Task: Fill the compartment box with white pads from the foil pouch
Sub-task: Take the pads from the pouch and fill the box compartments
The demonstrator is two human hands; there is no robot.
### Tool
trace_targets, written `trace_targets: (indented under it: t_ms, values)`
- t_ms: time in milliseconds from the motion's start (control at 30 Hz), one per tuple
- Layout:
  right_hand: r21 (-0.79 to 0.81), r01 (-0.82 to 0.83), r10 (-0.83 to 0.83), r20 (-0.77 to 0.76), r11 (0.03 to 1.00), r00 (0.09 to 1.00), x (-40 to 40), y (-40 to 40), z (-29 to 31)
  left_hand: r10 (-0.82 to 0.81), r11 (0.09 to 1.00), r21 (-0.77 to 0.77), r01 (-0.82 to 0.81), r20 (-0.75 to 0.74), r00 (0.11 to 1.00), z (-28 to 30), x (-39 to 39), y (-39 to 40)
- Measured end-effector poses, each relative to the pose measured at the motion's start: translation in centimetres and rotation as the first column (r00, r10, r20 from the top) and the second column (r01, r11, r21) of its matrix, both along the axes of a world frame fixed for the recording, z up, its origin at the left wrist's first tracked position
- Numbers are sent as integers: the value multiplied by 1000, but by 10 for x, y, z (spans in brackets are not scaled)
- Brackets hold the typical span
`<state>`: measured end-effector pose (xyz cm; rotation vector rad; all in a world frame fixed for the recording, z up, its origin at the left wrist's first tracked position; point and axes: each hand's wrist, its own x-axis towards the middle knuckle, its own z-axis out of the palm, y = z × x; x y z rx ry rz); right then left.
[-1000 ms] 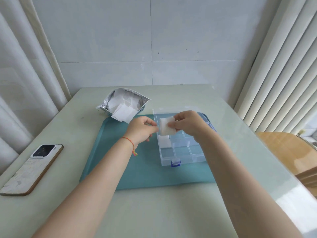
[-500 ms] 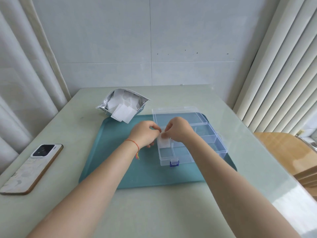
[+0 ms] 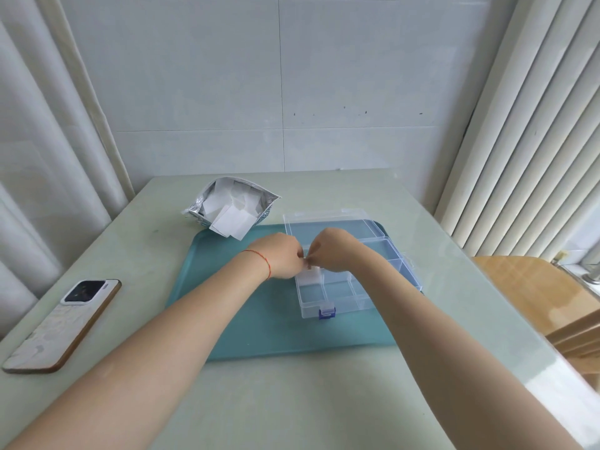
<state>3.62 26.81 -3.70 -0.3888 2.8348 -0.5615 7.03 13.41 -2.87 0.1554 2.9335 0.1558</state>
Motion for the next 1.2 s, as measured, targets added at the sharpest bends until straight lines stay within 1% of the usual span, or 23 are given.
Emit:
trace_targets:
  t_ms: [33, 100, 133, 167, 200, 233, 267, 333, 400, 467, 567, 667, 733, 833, 933, 1100, 1200]
  values:
    - [-50, 16, -17, -35, 999, 999, -1, -1, 1, 9, 999, 45, -8, -25, 1000, 1, 1, -2]
    - [-223, 32, -65, -145, 974, 987, -1, -7, 7, 92, 974, 220, -50, -187, 978, 4, 6, -13]
    - [-294, 14, -78, -206, 956, 975, 0, -12, 12, 179, 941, 329, -79, -288, 941, 6, 9, -21]
    - [-353, -6, -88, -249, 936, 964, 1, -18, 16, 275, 904, 415, -102, -384, 882, 7, 12, -30]
    - [-398, -27, -89, -269, 917, 959, 2, -27, 20, 361, 876, 465, -127, -459, 812, 7, 13, -42]
    - [-426, -37, -86, -265, 904, 960, 3, -38, 23, 421, 864, 477, -162, -506, 753, 6, 14, -55]
    - [-434, -41, -80, -258, 900, 963, 3, -45, 24, 453, 862, 463, -205, -524, 721, 5, 15, -64]
    - [-421, -67, -40, -240, 904, 970, 1, -71, 21, 507, 847, 435, -305, -490, 709, 1, 16, -88]
    - [-417, -59, -31, -206, 907, 978, -3, -93, 18, 545, 821, 453, -348, -440, 713, -3, 15, -105]
    - [-431, 19, -74, -111, 902, 991, -7, -109, 18, 554, 811, 467, -352, -417, 721, -7, 12, -115]
    - [-401, 136, -116, 73, 906, 991, -11, -121, 19, 551, 806, 459, -375, -347, 759, -9, 5, -122]
    - [-411, 179, -115, 176, 894, 978, -13, -126, 18, 556, 776, 510, -370, -279, 783, -8, 0, -122]
    - [-458, 208, -129, 199, 864, 972, -16, -127, 17, 564, 712, 614, -342, -208, 799, -6, -3, -120]
    - [-529, 233, -135, 217, 816, 967, -19, -127, 15, 559, 566, 759, -322, -67, 826, -11, -6, -117]
    - [-567, 229, -121, 222, 791, 967, -18, -123, 13, 557, 437, 843, -315, 22, 830, -17, -7, -117]
    - [-635, 241, -80, 271, 734, 959, -12, -114, 14, 537, 296, 917, -268, 73, 840, -14, 5, -111]
    - [-648, 193, -37, 246, 737, 968, -4, -105, 18, 525, 215, 950, -226, 83, 847, -12, 12, -104]
